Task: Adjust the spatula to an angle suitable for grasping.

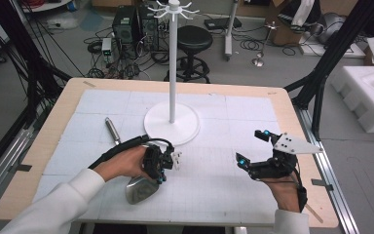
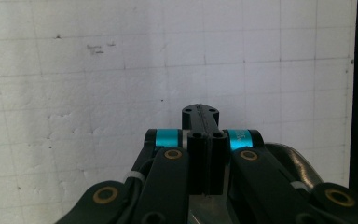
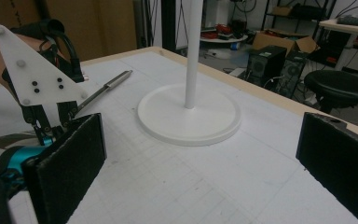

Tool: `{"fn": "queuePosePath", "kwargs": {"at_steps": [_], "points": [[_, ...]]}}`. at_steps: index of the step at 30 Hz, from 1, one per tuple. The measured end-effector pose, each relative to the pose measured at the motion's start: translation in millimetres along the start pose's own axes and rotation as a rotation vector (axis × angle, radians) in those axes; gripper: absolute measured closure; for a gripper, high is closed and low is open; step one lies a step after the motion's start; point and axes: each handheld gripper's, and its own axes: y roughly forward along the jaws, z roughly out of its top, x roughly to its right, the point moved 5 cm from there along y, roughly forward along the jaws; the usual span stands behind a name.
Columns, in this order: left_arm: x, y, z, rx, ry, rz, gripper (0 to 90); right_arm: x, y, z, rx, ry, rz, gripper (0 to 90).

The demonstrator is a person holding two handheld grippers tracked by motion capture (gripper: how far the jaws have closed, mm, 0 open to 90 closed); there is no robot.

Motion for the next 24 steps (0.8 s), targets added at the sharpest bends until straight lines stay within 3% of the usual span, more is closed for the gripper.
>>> {"fn": "queuePosePath", "kwargs": {"at_steps": [14,22,24], "points": [[5.1,0.6,-9.2,-0.053,0.030,-0.019,90.0,-0.6,-0.6,0.2,-0.001,-0.001,0.002,0.5],[11.9,2.9,-19.1,-0.080,0.026,-0.061,90.0,0.5,-2.5,0.8,0.005,-0.005,-0.005,0.5],[14.9,2.2,-24.3,-0.092,0.043,-0.066,90.0,0.0,-2.8,0.9,0.004,-0.005,-0.003,0.5]]}}
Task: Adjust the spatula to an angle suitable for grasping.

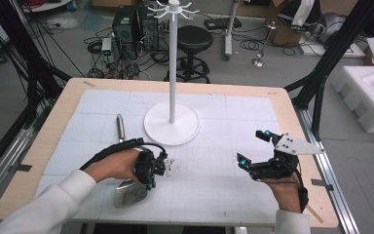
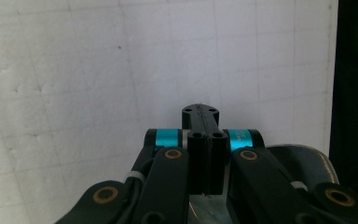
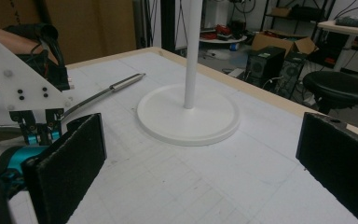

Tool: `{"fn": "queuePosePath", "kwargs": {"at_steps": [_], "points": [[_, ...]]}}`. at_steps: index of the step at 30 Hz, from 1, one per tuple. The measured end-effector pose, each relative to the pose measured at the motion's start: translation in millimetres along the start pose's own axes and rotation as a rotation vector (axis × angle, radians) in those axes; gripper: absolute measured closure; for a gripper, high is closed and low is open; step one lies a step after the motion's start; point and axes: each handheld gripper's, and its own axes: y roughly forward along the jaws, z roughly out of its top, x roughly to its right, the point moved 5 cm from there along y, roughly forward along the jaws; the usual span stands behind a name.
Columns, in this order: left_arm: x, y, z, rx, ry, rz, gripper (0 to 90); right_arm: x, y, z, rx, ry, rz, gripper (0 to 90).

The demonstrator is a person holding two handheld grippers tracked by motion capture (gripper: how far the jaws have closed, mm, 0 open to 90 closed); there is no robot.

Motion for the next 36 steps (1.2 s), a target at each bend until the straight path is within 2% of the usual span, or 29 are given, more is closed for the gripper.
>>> {"fn": "queuePosePath", "kwargs": {"at_steps": [9,13,18,26,31,33,34,35,36], "points": [[8.7,-3.4,-13.0,-0.026,0.025,-0.004,90.0,0.9,-1.1,-0.6,-0.002,0.003,-0.007,0.5],[11.6,-0.8,-20.9,-0.029,0.022,-0.012,90.0,1.0,-1.8,0.0,0.000,-0.002,-0.008,0.5],[16.4,-1.4,-38.4,-0.033,0.007,-0.017,90.0,1.6,-3.0,-0.4,-0.001,0.002,-0.011,0.5],[21.7,-3.3,-49.7,-0.046,0.009,-0.017,90.0,1.8,-2.5,-0.5,-0.003,-0.002,-0.014,0.5],[26.0,-3.2,-59.6,-0.075,0.010,-0.027,90.0,1.3,-1.9,-1.1,-0.007,-0.001,-0.014,0.5],[27.3,-3.4,-64.4,-0.083,0.012,-0.026,90.0,1.8,-2.0,-1.8,-0.011,-0.003,-0.015,0.5],[27.5,-4.0,-70.4,-0.089,0.004,-0.007,90.0,2.0,-2.3,-2.2,-0.012,-0.001,-0.016,0.5],[27.5,-4.0,-70.4,-0.089,0.004,-0.007,90.0,2.0,-2.3,-2.2,-0.012,-0.001,-0.016,0.5],[27.5,-4.9,-76.9,-0.096,-0.001,-0.003,90.0,2.1,-2.7,-2.0,-0.011,0.001,-0.018,0.5]]}}
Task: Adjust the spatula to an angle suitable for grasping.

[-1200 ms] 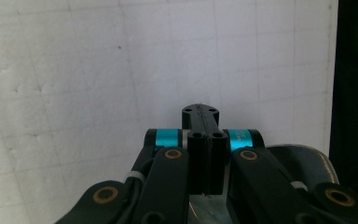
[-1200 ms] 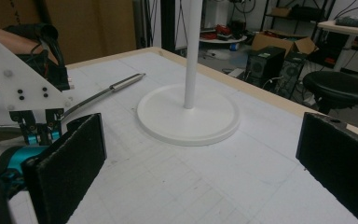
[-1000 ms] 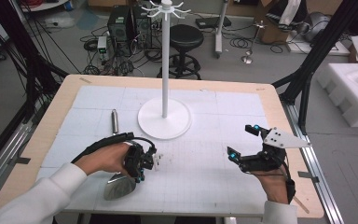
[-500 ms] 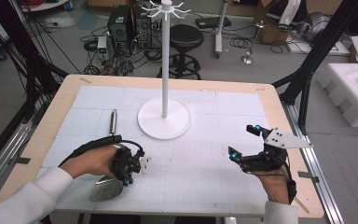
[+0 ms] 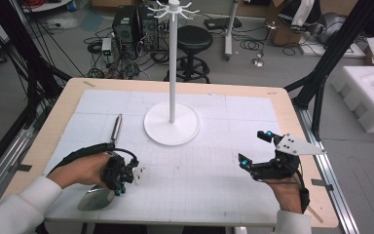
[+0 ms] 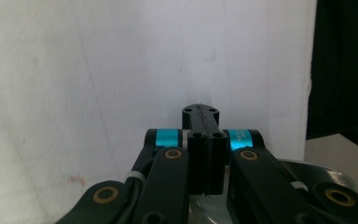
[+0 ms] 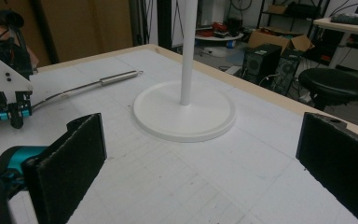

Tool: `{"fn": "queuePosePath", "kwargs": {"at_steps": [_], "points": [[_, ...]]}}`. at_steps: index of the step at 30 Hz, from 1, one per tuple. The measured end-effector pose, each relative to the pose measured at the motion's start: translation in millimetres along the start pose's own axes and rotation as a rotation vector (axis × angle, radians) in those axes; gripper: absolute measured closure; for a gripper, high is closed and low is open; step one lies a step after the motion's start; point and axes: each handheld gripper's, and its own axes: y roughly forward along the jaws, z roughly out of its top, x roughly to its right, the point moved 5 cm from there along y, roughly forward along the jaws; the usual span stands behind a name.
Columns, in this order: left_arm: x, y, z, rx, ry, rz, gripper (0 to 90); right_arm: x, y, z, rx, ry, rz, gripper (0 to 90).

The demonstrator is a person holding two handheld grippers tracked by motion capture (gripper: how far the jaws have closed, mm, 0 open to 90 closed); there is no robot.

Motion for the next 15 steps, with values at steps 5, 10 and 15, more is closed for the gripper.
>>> {"fn": "queuePosePath", "kwargs": {"at_steps": [5,10,15], "points": [[2.9,1.6,-11.0,-0.024,-0.004,0.000,90.0,0.9,-0.9,0.3,0.003,0.001,-0.006,0.5],[4.6,3.8,-21.2,-0.042,-0.015,-0.010,90.0,0.9,-1.8,0.7,0.003,-0.003,-0.010,0.5],[5.0,2.9,-24.7,-0.021,-0.028,-0.012,90.0,1.3,-2.0,0.6,0.003,-0.001,-0.011,0.5]]}}
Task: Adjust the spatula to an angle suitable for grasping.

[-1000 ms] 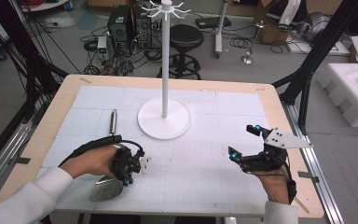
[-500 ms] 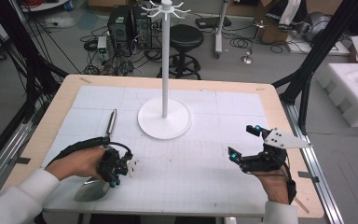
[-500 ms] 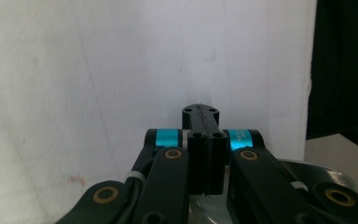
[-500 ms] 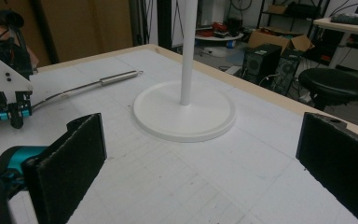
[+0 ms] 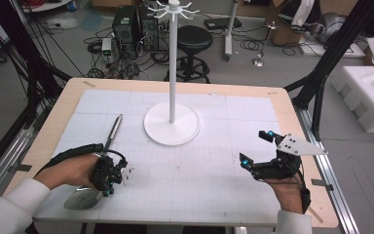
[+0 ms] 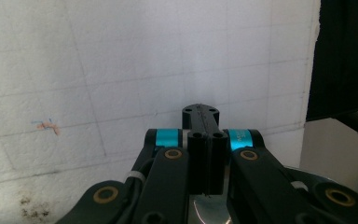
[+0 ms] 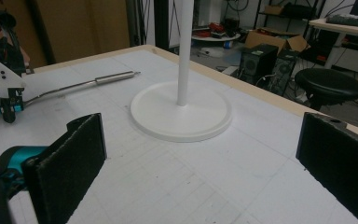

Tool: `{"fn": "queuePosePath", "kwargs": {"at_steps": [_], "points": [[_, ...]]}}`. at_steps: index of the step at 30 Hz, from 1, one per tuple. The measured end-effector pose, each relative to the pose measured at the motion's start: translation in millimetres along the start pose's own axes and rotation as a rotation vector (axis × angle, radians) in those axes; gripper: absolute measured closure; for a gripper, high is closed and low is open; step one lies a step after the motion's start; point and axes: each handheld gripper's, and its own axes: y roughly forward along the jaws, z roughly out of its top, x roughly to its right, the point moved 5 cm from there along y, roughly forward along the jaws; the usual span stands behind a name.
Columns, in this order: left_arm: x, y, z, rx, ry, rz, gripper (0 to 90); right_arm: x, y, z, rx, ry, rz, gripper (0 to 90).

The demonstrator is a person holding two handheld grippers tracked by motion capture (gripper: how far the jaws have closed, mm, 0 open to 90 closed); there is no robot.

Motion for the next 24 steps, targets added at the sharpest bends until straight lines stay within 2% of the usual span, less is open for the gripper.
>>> {"fn": "queuePosePath", "kwargs": {"at_steps": [2,5,10,13,14,16,17,18,22,23,24], "points": [[-1.1,-1.6,0.9,-0.002,0.005,0.005,90.0,0.2,0.2,0.0,0.000,-0.002,0.000,0.5],[-2.2,-5.5,4.5,0.040,-0.015,0.011,89.8,-1.5,1.3,1.2,-0.001,-0.002,0.003,0.5],[-5.2,-15.3,5.9,0.086,-0.022,0.034,89.3,-2.3,1.9,2.1,-0.002,-0.005,0.002,0.5],[-8.4,-30.7,7.1,0.154,-0.044,0.061,83.1,-1.9,2.3,2.1,0.000,-0.008,0.003,0.5],[-8.4,-30.7,7.1,0.154,-0.044,0.061,80.3,-2.0,2.3,2.3,-0.001,-0.008,0.002,0.5],[-10.5,-38.4,7.1,0.182,-0.061,0.084,78.2,-2.0,2.2,2.5,-0.002,-0.009,0.001,0.5],[-12.9,-45.7,6.6,0.208,-0.064,0.143,69.0,-2.3,2.2,2.8,-0.002,-0.008,0.002,0.5],[-12.9,-45.7,6.6,0.208,-0.064,0.143,66.4,-2.3,2.2,2.8,-0.002,-0.008,0.002,0.5],[-16.7,-57.1,3.3,0.250,-0.108,0.188,62.7,-2.6,2.2,3.3,-0.003,-0.009,0.001,0.5],[-18.9,-59.9,1.8,0.259,-0.131,0.213,53.5,-2.7,2.1,3.7,-0.001,-0.012,0.002,0.5],[-21.0,-61.9,0.9,0.263,-0.134,0.232,53.5,-2.7,2.1,3.7,-0.001,-0.012,0.002,0.5]]}}
